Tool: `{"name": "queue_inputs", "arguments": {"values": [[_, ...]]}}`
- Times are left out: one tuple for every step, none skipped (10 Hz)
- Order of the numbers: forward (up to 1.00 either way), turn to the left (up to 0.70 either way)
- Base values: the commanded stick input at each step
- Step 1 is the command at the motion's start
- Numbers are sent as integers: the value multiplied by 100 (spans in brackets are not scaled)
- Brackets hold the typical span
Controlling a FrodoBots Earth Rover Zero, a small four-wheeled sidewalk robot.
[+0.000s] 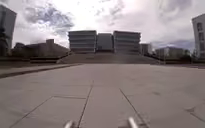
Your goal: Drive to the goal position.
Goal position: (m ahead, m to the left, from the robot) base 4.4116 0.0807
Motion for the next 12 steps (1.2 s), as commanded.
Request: {"name": "queue_inputs", "arguments": {"values": [[100,1],[100,1],[100,1],[100,1],[100,1],[100,1],[100,1],[100,1],[100,1],[100,1],[100,1],[100,1]]}}
